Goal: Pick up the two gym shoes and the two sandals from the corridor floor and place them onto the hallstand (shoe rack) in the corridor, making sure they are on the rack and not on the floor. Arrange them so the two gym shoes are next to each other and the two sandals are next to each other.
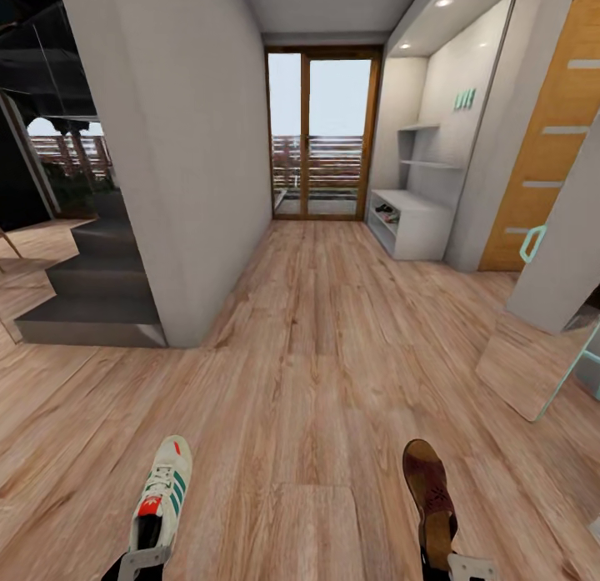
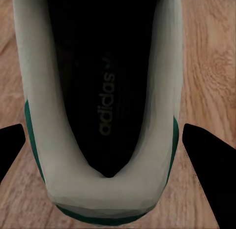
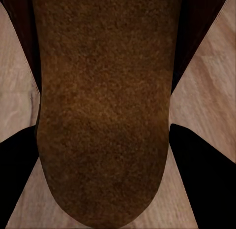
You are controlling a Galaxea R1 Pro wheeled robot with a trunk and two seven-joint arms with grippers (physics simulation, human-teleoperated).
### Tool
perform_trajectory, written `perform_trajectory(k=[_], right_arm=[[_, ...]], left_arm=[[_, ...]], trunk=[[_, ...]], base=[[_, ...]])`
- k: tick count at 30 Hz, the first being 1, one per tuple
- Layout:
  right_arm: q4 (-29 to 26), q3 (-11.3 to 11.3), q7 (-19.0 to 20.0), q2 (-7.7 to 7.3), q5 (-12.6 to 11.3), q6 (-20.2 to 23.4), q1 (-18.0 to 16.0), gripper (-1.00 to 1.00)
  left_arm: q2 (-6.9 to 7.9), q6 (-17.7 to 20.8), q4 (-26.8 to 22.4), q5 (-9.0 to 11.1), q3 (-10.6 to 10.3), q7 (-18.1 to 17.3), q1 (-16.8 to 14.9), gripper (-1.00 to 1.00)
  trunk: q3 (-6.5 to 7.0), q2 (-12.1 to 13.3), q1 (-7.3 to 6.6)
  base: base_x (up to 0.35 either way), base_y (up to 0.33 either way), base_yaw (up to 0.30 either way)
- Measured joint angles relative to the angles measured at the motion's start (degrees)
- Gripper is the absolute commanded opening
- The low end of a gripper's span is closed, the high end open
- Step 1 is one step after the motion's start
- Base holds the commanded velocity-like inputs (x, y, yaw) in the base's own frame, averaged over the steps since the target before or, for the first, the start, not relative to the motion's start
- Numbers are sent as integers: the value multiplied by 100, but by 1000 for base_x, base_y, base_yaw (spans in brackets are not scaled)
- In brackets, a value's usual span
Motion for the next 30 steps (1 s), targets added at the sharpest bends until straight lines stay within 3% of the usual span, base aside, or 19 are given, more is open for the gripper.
perform_trajectory(k=[30], right_arm=[[-1,11,5,-6,24,7,0,-100]], left_arm=[[-9,0,5,-20,-7,-40,0,-100]], trunk=[[0,0,0]], base=[[338,0,-31]])
